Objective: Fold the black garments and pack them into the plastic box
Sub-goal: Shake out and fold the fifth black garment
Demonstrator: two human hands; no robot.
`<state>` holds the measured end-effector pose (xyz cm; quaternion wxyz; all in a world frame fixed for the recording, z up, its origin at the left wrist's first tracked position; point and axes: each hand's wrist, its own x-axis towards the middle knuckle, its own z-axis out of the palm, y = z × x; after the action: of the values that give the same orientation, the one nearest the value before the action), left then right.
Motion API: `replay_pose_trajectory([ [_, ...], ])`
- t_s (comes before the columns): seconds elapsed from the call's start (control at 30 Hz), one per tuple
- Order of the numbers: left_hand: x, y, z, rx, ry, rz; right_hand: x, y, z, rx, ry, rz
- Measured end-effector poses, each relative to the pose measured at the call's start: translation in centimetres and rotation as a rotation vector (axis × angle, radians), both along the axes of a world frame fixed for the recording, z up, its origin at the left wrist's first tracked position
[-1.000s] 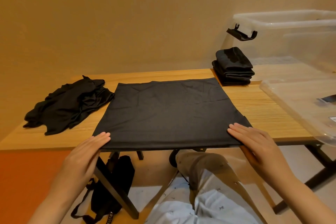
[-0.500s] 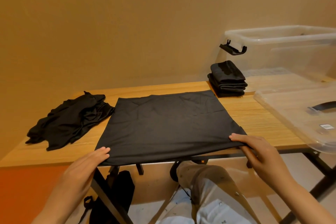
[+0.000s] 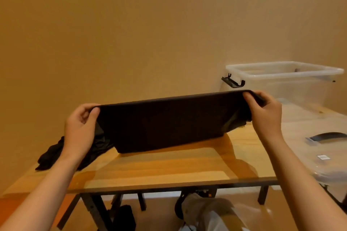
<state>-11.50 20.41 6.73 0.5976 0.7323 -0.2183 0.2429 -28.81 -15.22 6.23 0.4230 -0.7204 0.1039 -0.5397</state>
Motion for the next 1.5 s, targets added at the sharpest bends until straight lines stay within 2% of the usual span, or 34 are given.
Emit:
replay_pose_trajectory([
  [0.23,1.2,-0.1,8.1,-0.250,-0.104,0.027,-0.3,0.8,7.7,-0.018,-0.165,-0.015],
  [0.4,3.2,-1.1,10.7,-0.302,-0.062,0.036,1.1,0.1,10.1,-0.034,-0.142,-0.050],
  [0.53,7.6,-2.5,8.4,-0.081,0.144,-0.015,4.6,-2.5,8.3,-0.044,0.081,-0.064],
  [0.67,13.1,-4.3,2.1,0.297,0.388,-0.131,10.1,-5.3,3.8,-0.065,0.523,-0.043],
  [0.73,15.4,-5.2,-1.0,0.414,0.442,-0.129,13.0,-6.4,1.2,-0.118,0.696,-0.066],
  [0.8,17.2,-6.2,-2.8,0.473,0.470,-0.098,15.6,-7.3,-1.0,-0.183,0.787,-0.114],
  [1.03,24.2,-8.1,-4.9,0.530,0.425,0.027,22.7,-8.5,-3.7,-0.357,0.873,-0.265],
  [1.17,26.6,-9.7,-5.8,0.599,0.375,0.048,25.6,-8.9,-4.6,-0.367,0.866,-0.273],
  [1.27,26.5,-10.7,-6.8,0.646,0.343,0.027,26.2,-7.9,-5.9,-0.495,0.889,-0.225],
  [1.33,25.1,-11.0,-7.4,0.781,0.259,-0.002,25.8,-5.8,-6.4,-0.543,0.915,-0.143],
  [1.4,22.3,-10.9,-8.0,1.055,0.127,-0.039,24.5,-2.5,-6.5,-0.567,0.963,-0.021],
  [1.5,16.4,-9.2,-8.6,1.262,0.108,-0.239,20.9,4.6,-6.9,-0.656,0.935,0.194],
])
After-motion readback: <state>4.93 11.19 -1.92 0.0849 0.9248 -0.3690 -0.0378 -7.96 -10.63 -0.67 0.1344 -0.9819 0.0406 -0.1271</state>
